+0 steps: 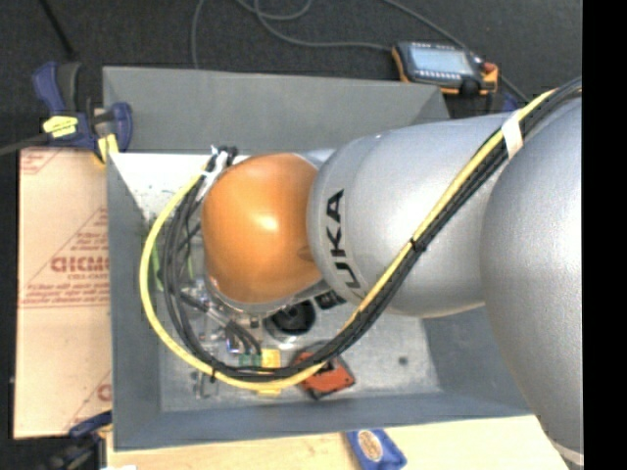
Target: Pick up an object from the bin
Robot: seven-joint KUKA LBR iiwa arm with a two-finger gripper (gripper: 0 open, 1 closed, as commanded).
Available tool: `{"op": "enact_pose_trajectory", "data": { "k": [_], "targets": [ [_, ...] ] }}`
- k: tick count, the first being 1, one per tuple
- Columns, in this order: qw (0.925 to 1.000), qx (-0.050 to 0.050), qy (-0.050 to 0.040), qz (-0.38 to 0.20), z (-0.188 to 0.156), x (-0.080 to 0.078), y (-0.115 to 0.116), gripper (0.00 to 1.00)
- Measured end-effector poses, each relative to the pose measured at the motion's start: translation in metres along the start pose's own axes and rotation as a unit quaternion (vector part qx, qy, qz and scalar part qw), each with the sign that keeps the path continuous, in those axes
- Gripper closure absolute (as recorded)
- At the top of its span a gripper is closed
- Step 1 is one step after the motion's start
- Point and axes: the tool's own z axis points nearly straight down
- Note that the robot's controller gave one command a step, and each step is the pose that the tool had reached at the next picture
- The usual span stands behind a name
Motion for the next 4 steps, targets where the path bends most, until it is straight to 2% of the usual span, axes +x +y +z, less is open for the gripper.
{"op": "enact_pose_trajectory", "data": {
  "k": [1, 2, 3, 4],
  "targets": [
    [1.0000, -0.001, -0.0040, 0.003, -0.004, -0.002, -0.001, 0.00],
    [1.0000, -0.001, -0.0048, 0.001, 0.026, -0.031, -0.052, 0.00],
    [0.9999, 0.001, -0.0025, 0.011, 0.038, -0.040, -0.082, 0.00],
    [0.9999, -0.001, -0.0046, 0.009, 0.052, -0.042, -0.100, 0.00]
  ]
}}
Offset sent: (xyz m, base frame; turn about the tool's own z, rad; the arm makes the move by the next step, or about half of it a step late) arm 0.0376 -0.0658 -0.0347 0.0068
